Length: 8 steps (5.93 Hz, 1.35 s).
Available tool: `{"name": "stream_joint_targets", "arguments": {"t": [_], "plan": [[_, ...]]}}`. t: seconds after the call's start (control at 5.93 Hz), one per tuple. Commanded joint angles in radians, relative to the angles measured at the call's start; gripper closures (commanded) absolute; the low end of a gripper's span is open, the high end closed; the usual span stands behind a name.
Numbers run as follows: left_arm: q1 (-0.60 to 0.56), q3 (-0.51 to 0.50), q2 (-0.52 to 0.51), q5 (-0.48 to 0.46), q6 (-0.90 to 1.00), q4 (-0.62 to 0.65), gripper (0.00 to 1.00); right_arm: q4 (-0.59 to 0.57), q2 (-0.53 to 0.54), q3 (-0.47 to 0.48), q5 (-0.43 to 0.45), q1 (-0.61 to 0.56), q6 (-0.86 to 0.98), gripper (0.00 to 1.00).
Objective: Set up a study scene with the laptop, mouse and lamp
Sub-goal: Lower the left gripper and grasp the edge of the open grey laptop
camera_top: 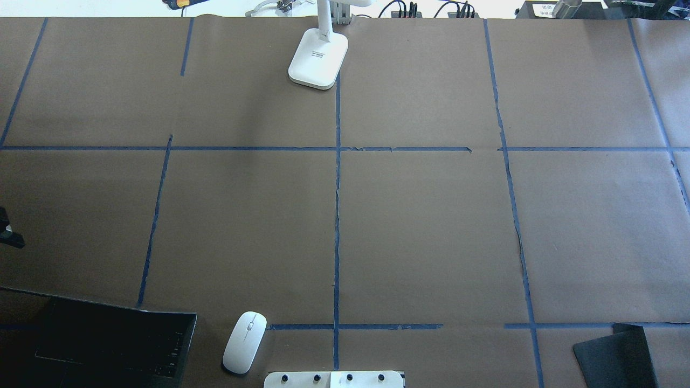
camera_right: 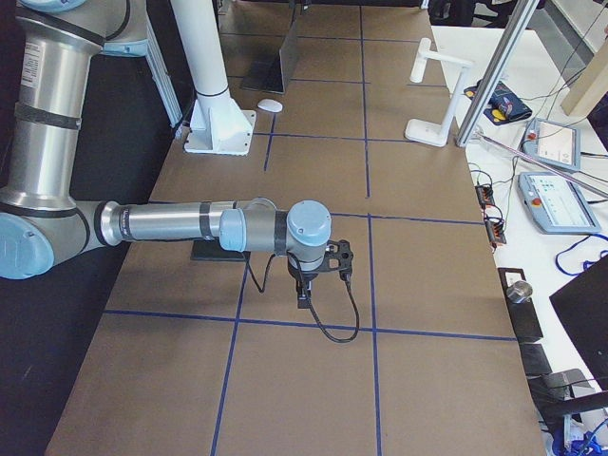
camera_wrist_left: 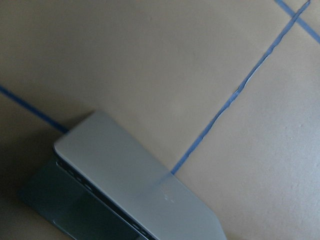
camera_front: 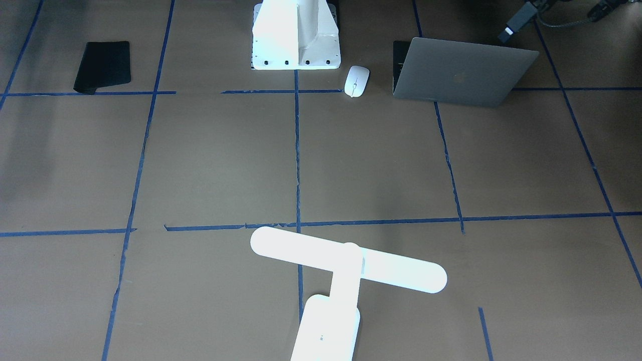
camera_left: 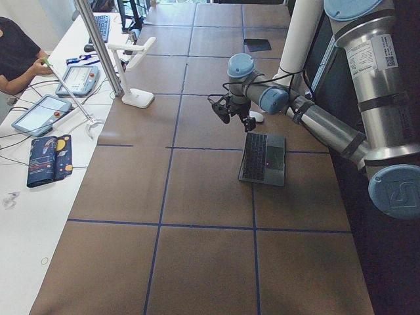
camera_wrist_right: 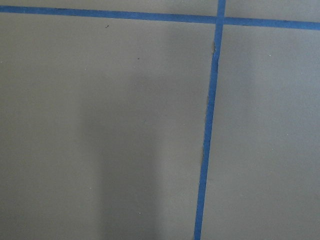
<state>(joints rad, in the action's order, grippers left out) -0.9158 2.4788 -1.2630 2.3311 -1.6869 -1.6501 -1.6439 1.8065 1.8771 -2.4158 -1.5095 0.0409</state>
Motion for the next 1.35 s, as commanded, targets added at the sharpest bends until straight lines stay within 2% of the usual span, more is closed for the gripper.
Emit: {"name": "stream_joint_targets", "arguments": {"t": [0.0, 0.17, 0.34, 0.51, 0.67, 0.84, 1.01, 1.18], "plan": [[0.071, 0.035, 0.042, -0.059, -0.290, -0.092, 0.01, 0.001, -0.004, -0.003, 0.000, 0.000, 0.002, 0.00], [0.134, 0.032, 0.054, -0.087, -0.298, -0.097, 0.01, 0.003, -0.006, 0.003, 0.000, 0.000, 0.001, 0.00], [0.247, 0.026, 0.062, -0.213, -0.379, -0.091, 0.01, 0.003, -0.006, 0.008, -0.002, 0.000, 0.002, 0.00], [0.288, 0.028, 0.065, -0.267, -0.431, -0.091, 0.01, 0.004, -0.006, 0.016, 0.000, 0.000, 0.005, 0.00], [0.316, 0.019, 0.070, -0.278, -0.476, -0.086, 0.01, 0.004, -0.006, 0.019, 0.000, 0.000, 0.005, 0.00], [0.371, -0.007, 0.062, -0.373, -0.541, -0.091, 0.02, 0.003, -0.003, 0.033, 0.000, -0.002, 0.002, 0.00], [0.382, -0.029, 0.045, -0.410, -0.580, -0.094, 0.03, 0.003, -0.003, 0.034, 0.000, -0.002, 0.002, 0.00], [0.382, -0.041, 0.037, -0.417, -0.614, -0.094, 0.13, 0.003, -0.001, 0.034, 0.000, -0.002, 0.004, 0.00]]}}
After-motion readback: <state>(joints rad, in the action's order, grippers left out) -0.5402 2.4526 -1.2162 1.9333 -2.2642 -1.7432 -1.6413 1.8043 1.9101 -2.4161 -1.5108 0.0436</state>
